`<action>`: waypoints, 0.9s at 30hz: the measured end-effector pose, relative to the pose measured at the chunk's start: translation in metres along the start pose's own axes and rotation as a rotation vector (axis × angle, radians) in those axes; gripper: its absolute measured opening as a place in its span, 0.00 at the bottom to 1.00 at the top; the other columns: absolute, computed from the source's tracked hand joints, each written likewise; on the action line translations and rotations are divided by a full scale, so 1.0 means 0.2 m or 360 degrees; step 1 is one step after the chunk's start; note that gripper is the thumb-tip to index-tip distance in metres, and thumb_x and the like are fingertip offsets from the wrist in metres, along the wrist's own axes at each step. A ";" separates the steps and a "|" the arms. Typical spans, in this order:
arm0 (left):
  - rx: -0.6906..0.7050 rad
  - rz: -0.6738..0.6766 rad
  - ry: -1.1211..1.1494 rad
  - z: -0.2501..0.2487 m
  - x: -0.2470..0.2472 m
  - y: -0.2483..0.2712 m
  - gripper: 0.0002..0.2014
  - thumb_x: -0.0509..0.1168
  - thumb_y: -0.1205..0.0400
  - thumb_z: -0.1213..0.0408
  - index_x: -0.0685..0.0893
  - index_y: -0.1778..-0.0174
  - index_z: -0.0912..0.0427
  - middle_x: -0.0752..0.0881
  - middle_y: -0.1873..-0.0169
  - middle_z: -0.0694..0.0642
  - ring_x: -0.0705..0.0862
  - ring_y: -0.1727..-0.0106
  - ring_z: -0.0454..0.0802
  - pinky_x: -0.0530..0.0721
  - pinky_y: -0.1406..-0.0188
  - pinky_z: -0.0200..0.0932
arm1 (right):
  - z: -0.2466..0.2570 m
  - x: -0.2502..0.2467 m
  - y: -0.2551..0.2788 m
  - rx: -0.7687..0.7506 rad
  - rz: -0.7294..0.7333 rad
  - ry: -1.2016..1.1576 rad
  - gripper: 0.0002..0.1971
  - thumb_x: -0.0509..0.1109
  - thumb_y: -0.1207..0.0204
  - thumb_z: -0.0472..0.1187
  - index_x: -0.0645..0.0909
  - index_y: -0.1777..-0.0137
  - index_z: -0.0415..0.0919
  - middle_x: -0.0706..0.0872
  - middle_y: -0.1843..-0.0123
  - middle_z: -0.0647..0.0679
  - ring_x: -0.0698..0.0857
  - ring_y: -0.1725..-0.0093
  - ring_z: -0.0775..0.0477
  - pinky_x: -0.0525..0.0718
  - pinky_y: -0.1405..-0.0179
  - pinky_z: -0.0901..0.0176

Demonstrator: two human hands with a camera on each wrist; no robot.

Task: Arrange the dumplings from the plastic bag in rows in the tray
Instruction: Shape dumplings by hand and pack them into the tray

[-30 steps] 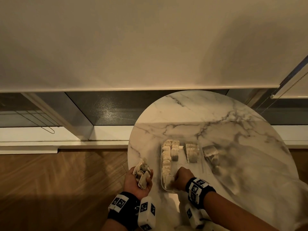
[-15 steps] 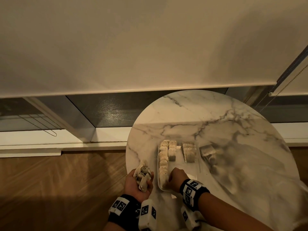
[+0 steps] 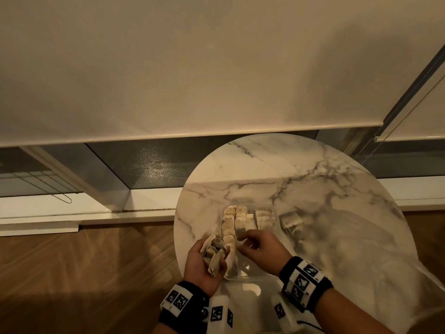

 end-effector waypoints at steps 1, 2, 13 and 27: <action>0.0029 0.0058 -0.0017 -0.01 0.07 0.02 0.10 0.67 0.26 0.58 0.85 0.60 0.63 0.83 0.71 0.57 0.81 0.77 0.49 0.76 0.83 0.36 | 0.08 -0.05 0.03 -0.0076 -0.0056 -0.0118 0.07 0.76 0.25 0.50 0.88 0.50 0.50 0.90 0.60 0.53 0.87 0.61 0.58 0.88 0.53 0.54; 0.0056 0.0112 -0.0041 -0.01 0.13 0.04 0.10 0.67 0.26 0.59 0.85 0.60 0.63 0.84 0.71 0.58 0.82 0.77 0.50 0.77 0.83 0.36 | 0.15 -0.09 0.05 -0.0134 -0.0095 -0.0220 0.07 0.76 0.24 0.49 0.88 0.53 0.47 0.90 0.62 0.50 0.87 0.62 0.54 0.88 0.55 0.52; 0.0242 0.0204 -0.0072 -0.09 0.32 -0.04 0.21 0.61 0.16 0.49 0.88 0.58 0.64 0.88 0.64 0.61 0.89 0.64 0.57 0.89 0.60 0.49 | 0.37 -0.06 0.06 0.0040 0.0008 -0.0076 0.27 0.82 0.42 0.65 0.82 0.66 0.39 0.87 0.68 0.41 0.85 0.70 0.44 0.87 0.68 0.44; 0.0240 0.0224 0.0117 -0.28 0.24 -0.19 0.12 0.75 0.23 0.53 0.85 0.56 0.57 0.82 0.60 0.53 0.76 0.60 0.43 0.76 0.58 0.38 | 0.42 -0.11 0.03 -0.0079 -0.0143 -0.0337 0.13 0.76 0.32 0.50 0.85 0.65 0.40 0.88 0.64 0.43 0.87 0.61 0.42 0.88 0.55 0.41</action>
Point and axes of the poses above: each hand's wrist, its own y-axis away from the middle knuckle, its own x-axis out of the palm, z = x × y, the point moved 8 cm from there along -y, towards the middle knuckle
